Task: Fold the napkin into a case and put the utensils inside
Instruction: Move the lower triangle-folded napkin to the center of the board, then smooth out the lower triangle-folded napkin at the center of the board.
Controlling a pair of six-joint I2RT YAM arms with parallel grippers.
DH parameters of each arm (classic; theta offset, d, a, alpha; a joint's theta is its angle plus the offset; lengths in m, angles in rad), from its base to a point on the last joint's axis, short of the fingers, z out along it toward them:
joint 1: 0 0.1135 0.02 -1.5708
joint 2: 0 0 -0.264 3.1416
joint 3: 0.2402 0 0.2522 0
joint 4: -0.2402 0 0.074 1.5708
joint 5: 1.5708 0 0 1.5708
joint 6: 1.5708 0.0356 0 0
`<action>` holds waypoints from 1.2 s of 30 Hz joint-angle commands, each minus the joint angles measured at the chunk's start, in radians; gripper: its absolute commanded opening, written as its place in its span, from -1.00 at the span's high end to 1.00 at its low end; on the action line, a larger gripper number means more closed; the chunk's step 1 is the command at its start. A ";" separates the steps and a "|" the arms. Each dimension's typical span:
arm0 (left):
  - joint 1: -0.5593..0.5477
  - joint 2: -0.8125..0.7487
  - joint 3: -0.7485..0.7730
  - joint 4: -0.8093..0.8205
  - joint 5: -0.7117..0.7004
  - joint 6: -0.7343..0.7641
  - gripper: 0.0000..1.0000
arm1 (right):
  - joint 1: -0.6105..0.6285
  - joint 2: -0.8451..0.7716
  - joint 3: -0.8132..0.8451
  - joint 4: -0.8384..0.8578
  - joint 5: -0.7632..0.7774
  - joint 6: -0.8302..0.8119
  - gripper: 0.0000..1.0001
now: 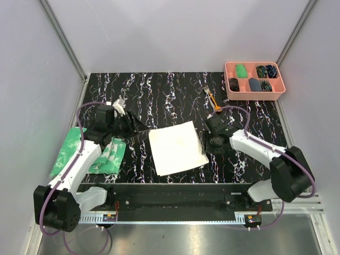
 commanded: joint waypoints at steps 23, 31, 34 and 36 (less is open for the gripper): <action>0.108 -0.006 -0.080 0.074 0.151 0.000 -0.10 | 0.320 0.297 0.375 0.036 -0.020 0.003 0.56; 0.004 0.065 -0.160 0.171 0.168 -0.046 -0.08 | 0.141 0.044 0.101 0.027 -0.009 -0.008 0.44; -0.041 0.074 -0.169 0.206 0.154 -0.078 -0.08 | 0.064 0.005 0.039 0.027 -0.010 -0.011 0.44; -0.063 0.080 -0.163 0.214 0.148 -0.088 -0.08 | 0.039 -0.012 0.004 0.028 -0.038 -0.003 0.45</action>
